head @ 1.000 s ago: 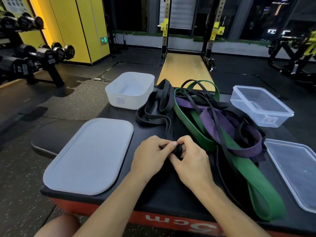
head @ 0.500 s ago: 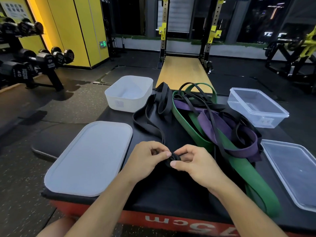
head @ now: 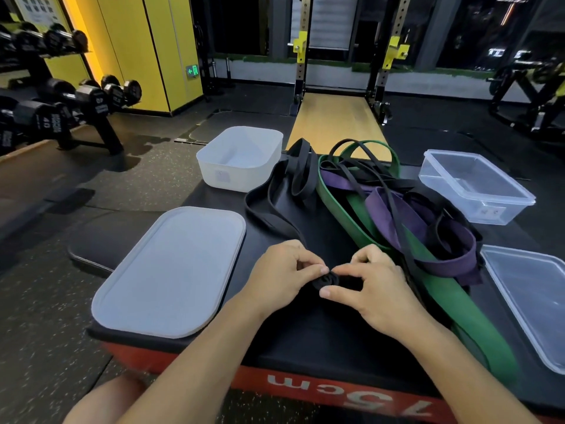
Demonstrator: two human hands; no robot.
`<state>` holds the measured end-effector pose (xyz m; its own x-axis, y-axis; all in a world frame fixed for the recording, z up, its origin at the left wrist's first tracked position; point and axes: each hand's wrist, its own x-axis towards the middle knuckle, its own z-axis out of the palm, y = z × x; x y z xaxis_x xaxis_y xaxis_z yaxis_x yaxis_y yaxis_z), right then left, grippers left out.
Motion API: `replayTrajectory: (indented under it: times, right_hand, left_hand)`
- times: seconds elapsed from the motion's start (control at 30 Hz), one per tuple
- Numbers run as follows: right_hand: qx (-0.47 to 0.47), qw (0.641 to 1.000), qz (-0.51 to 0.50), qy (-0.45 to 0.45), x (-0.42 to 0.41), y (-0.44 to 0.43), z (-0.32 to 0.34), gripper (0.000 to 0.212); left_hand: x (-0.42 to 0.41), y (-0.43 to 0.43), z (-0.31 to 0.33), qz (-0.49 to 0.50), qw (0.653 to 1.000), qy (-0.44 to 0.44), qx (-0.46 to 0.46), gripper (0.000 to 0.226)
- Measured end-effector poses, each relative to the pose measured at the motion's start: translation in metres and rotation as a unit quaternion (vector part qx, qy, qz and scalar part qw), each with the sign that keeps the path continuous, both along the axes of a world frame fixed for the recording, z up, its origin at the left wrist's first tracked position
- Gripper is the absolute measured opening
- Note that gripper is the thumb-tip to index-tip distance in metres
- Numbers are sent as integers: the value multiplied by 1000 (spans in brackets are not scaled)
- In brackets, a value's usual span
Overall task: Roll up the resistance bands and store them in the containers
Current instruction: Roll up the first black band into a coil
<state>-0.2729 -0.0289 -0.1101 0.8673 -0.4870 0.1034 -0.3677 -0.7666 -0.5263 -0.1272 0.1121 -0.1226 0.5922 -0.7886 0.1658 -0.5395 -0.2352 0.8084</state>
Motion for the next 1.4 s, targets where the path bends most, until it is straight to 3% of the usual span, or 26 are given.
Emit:
replayTrajectory:
  times: [0.1,0.27,0.43,0.6,1.03,1.23,1.4]
  right_hand:
    - [-33,999,37,-6,-1,3,-5,48]
    - [29,996,-6,-89,-5,18,-11,44]
    - [-91,995,-5,-44,2,25,-6,46]
    - [55,985,-17,-160,-3,15,-17,13]
    - [189,979,-37,-64,4,-7,-17,15]
    - [169,984,-28,-39,9,-9,-15,14]
    - [164,976,-44,-139,-1,0,-21,13]
  left_hand:
    - [0,0,0,-5,1000,-9,0,8]
    - [-2,0,2,-8,999,-37,12,9]
    - [-1,1,1,-14,999,-38,11,10]
    - [-4,2,-1,-11,999,-47,-4,8]
    - [-7,11,-6,-37,997,-56,-36,6]
    - [-11,14,-3,-24,998,-59,-20,11]
    - [-10,14,-3,-14,999,-39,-12,8]
